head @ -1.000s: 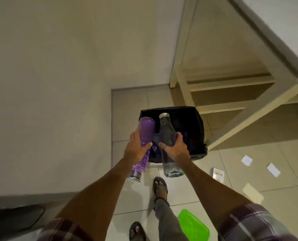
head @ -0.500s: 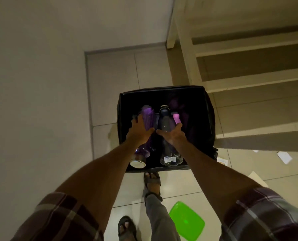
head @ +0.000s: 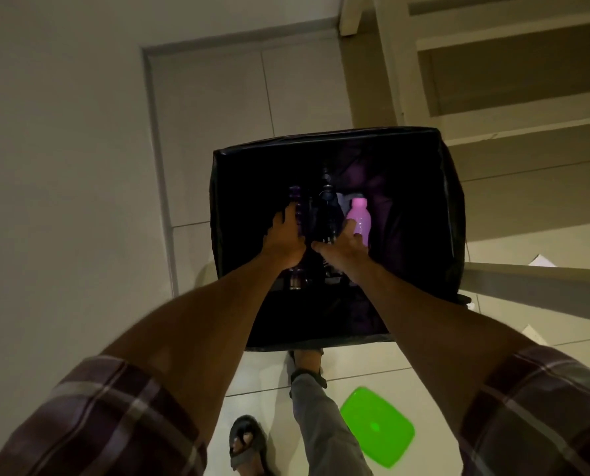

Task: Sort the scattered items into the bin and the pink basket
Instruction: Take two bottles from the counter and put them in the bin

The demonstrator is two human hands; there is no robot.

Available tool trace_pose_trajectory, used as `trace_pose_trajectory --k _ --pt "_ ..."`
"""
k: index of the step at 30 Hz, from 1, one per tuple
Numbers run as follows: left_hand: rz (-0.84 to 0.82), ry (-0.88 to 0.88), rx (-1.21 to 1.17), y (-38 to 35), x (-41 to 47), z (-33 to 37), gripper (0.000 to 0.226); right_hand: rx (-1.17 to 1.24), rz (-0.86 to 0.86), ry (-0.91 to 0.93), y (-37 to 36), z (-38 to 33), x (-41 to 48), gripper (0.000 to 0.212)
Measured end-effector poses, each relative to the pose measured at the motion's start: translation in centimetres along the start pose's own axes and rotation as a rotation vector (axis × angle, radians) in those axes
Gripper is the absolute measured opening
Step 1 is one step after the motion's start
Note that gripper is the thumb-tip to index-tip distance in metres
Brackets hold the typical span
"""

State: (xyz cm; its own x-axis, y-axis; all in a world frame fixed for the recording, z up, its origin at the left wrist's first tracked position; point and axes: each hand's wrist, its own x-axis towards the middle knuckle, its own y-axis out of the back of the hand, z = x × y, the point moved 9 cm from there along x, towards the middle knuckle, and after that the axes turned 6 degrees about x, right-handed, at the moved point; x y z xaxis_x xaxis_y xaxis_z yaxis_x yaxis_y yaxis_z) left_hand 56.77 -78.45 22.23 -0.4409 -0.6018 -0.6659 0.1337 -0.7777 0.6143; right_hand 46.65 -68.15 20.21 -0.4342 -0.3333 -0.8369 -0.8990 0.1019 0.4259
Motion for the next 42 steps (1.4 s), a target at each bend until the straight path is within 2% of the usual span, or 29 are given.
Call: trace_pose_trajectory --k 8,16,24,30,31,33,37,42 --pt "-0.032 0.024 0.112 0.2 -7.4 -2.4 0.051 -0.127 0.037 0.053 -0.2 2.3 -6.5 0.072" --pt "0.121 -0.092 0.108 5.7 -16.1 1.8 0.039 -0.077 0.14 0.192 2.8 -0.5 -17.3 0.061" --pt "0.202 -0.222 0.258 10.5 -28.4 5.5 0.052 -0.164 0.291 0.281 5.8 -1.5 -31.6 0.074" --pt "0.31 -0.361 0.471 13.1 -40.5 7.8 0.055 -0.279 0.519 0.406 7.0 -0.7 -45.0 0.065" --pt "0.317 -0.366 0.483 12.9 -40.5 7.9 0.055 -0.306 0.533 0.427 7.1 -1.0 -45.0 0.066" --pt "0.355 -0.44 0.537 13.3 -45.3 8.8 0.056 -0.293 0.63 0.451 7.5 0.5 -49.8 0.065" --pt "0.379 -0.516 0.602 12.8 -49.0 10.3 0.057 -0.275 0.696 0.467 8.5 2.6 -53.5 0.063" --pt "0.381 -0.662 0.722 9.6 -55.0 14.4 0.058 -0.234 0.833 0.41 9.9 8.8 -58.9 0.06"
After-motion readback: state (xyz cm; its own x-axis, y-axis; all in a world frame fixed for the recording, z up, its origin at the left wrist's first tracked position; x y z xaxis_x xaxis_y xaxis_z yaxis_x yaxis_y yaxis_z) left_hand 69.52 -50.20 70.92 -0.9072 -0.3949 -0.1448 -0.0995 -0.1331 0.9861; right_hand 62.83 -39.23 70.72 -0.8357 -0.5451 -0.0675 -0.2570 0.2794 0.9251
